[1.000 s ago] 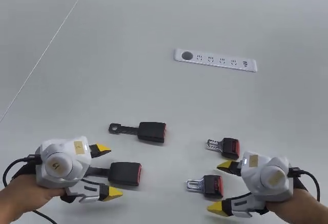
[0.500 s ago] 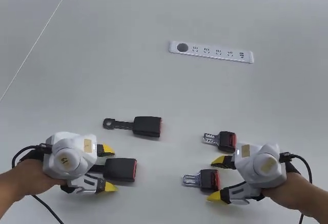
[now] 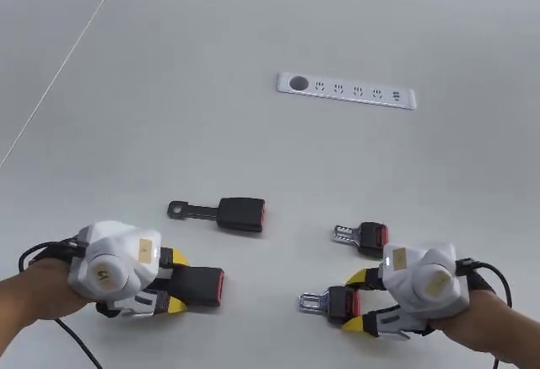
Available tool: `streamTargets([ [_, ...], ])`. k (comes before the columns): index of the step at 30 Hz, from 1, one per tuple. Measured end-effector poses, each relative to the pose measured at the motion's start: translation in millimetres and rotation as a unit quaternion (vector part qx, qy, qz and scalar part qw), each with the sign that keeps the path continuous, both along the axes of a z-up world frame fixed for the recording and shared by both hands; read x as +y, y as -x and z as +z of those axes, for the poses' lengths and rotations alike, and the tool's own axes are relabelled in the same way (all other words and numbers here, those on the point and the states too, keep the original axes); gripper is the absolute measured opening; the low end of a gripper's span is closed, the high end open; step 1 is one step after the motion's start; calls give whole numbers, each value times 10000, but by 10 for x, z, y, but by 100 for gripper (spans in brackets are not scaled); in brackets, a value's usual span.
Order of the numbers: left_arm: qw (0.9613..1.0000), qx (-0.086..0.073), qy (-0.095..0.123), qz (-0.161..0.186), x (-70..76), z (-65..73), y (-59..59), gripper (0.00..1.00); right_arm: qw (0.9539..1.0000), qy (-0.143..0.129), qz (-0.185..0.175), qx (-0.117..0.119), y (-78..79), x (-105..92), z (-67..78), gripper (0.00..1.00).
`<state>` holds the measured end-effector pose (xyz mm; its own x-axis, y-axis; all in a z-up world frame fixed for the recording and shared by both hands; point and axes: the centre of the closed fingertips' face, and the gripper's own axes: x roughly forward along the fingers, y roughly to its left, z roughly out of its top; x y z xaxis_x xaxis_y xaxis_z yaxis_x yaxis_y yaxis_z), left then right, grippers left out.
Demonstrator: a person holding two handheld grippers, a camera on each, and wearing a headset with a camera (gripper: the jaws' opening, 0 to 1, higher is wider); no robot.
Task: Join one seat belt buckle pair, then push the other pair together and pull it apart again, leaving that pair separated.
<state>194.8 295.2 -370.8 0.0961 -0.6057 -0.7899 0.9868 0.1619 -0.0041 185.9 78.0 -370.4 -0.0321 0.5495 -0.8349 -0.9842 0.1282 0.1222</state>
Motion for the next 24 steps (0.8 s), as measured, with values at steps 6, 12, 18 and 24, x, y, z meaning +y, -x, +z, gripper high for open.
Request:
streamTargets([
  [6, 10000, 9, -32, -25, -7, 4, 4, 34, 10000, 24, 55, -37, 1, 31, 7, 36],
  [12, 10000, 21, -36, -18, -9, 5, 6, 34, 10000, -16, 43, -40, -16, 101, 3, 36],
  [18, 10000, 26, -37, -16, -7, 6, 5, 34, 9999, -88, 69, -14, -24, 201, -2, 36],
  [24, 10000, 25, -44, -32, -4, 3, 5, 34, 9998, -174, 56, 17, -34, 335, 4, 36],
])
